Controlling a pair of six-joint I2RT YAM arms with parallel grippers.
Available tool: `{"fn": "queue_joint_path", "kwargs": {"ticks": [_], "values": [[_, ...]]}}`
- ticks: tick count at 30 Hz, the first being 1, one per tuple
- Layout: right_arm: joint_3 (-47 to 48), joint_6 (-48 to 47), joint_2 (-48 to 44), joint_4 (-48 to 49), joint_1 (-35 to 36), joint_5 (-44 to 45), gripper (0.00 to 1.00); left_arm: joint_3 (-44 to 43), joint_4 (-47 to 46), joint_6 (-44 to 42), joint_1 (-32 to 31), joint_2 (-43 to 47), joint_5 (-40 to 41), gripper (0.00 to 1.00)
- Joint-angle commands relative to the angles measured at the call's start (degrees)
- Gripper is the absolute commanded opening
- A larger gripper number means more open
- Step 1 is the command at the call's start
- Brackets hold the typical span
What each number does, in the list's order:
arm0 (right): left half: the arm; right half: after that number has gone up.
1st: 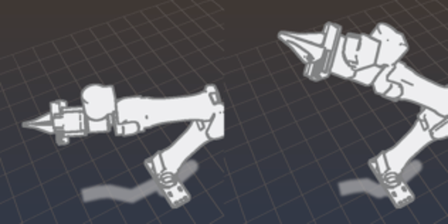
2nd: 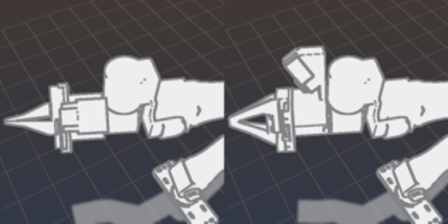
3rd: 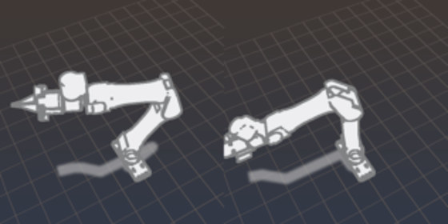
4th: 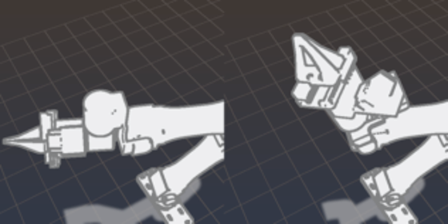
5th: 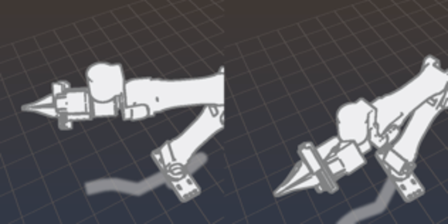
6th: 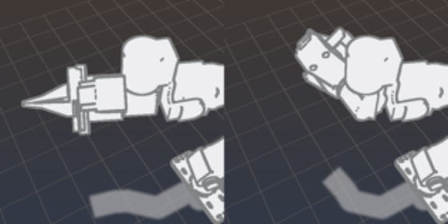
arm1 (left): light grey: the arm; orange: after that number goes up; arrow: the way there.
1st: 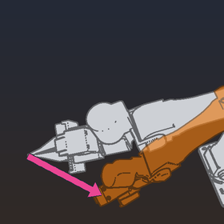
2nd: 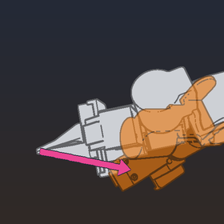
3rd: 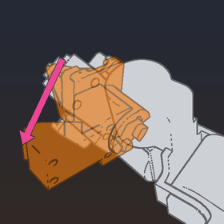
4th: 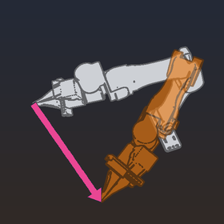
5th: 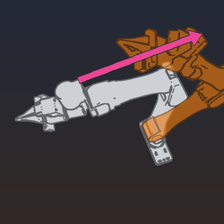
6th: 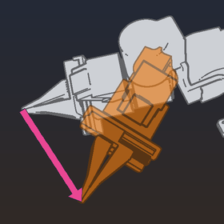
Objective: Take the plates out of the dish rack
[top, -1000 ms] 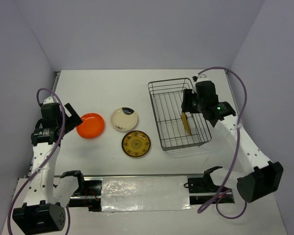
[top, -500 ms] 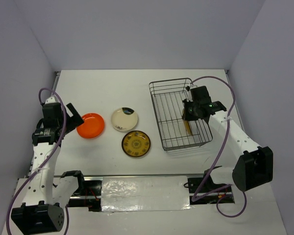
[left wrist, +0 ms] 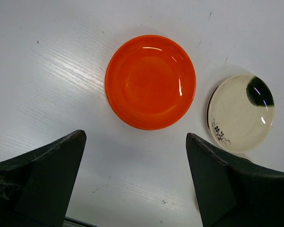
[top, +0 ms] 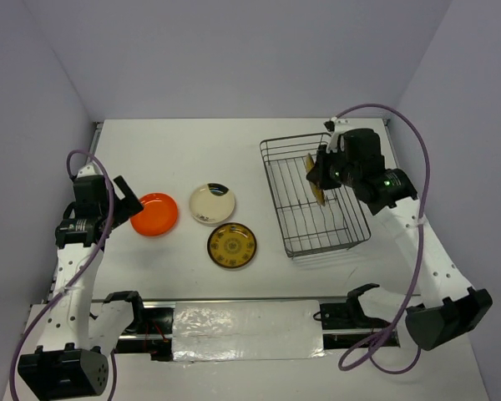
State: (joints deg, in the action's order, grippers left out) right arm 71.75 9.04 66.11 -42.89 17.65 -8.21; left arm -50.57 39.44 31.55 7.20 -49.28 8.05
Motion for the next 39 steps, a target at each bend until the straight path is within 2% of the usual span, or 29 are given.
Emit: {"fn": "queue_joint_path", "kwargs": {"ticks": [1, 2, 5, 6, 9, 10, 13, 18, 21, 24, 25, 27, 28, 30, 34, 35, 36, 38, 39], "values": [[6.7, 1.8, -3.4, 3.6, 7.8, -6.3, 0.00, -0.5, -0.2, 0.4, -0.3, 1.0, 3.0, 0.99], [7.3, 2.5, -2.9, 3.8, 11.4, -6.3, 0.00, -0.6, 0.0, 0.8, -0.3, 1.2, 3.9, 0.99], [10.2, 3.7, 2.5, 2.0, 23.0, 4.0, 0.00, -1.0, 1.2, 2.6, -0.3, 1.8, 7.4, 0.99], [10.6, 4.5, 4.3, 1.6, 30.4, 12.1, 0.00, -1.1, 1.8, 3.4, -0.3, 2.3, 8.3, 0.99], [11.0, 7.1, 11.2, 1.5, 41.5, 22.9, 0.00, -1.7, 3.4, 5.0, -0.3, 3.6, 11.8, 0.99], [12.1, 7.7, 13.3, 0.7, 43.4, 28.5, 0.00, -2.0, 3.8, 5.4, -0.2, 3.9, 12.6, 0.99], [15.2, 10.7, 22.6, -2.5, 48.6, 34.3, 0.00, -2.2, 4.8, 6.6, -0.3, 5.8, 15.5, 1.00], [20.5, 12.1, 35.4, -4.0, 52.7, 36.3, 0.02, -2.0, 4.5, 6.6, -0.1, 7.1, 15.7, 0.99], [21.2, 12.2, 38.3, -1.2, 53.3, 33.8, 0.07, -2.2, 4.6, 6.3, -0.2, 6.2, 15.2, 1.00], [21.8, 12.7, 40.0, -1.0, 53.4, 32.7, 0.22, -2.2, 4.5, 6.1, -0.1, 5.3, 14.8, 1.00], [22.5, 12.9, 40.7, -1.6, 53.6, 32.9, 0.38, -2.2, 4.5, 6.0, -0.1, 5.2, 14.5, 0.99], [22.7, 13.1, 40.9, -1.5, 54.1, 33.3, 0.54, -2.2, 4.3, 5.7, -0.1, 5.2, 14.3, 0.99], [22.9, 13.1, 40.3, -1.3, 54.3, 33.3, 0.67, -2.0, 4.2, 5.7, -0.1, 5.2, 13.9, 1.00], [23.1, 13.4, 39.5, -1.3, 54.5, 33.1, 0.81, -2.0, 4.1, 5.6, -0.1, 5.3, 13.8, 0.99], [20.5, 13.9, 32.5, 0.0, 54.5, 33.5, 0.86, -1.8, 3.7, 4.9, -0.1, 5.3, 13.3, 1.00], [18.5, 14.4, 29.1, 0.1, 54.2, 34.6, 0.98, -1.6, 3.5, 4.8, -0.2, 5.2, 13.0, 1.00], [18.4, 14.9, 29.1, 0.1, 54.1, 34.6, 0.99, -1.6, 3.3, 4.6, -0.2, 5.2, 12.7, 1.00], [13.4, 16.8, 22.4, 0.8, 53.4, 37.0, 1.00, -1.5, 2.8, 3.7, -0.1, 5.0, 11.4, 0.99], [7.9, 17.2, 16.7, 3.3, 52.5, 37.8, 1.00, -1.5, 2.6, 3.4, -0.2, 4.9, 11.1, 1.00]]}}
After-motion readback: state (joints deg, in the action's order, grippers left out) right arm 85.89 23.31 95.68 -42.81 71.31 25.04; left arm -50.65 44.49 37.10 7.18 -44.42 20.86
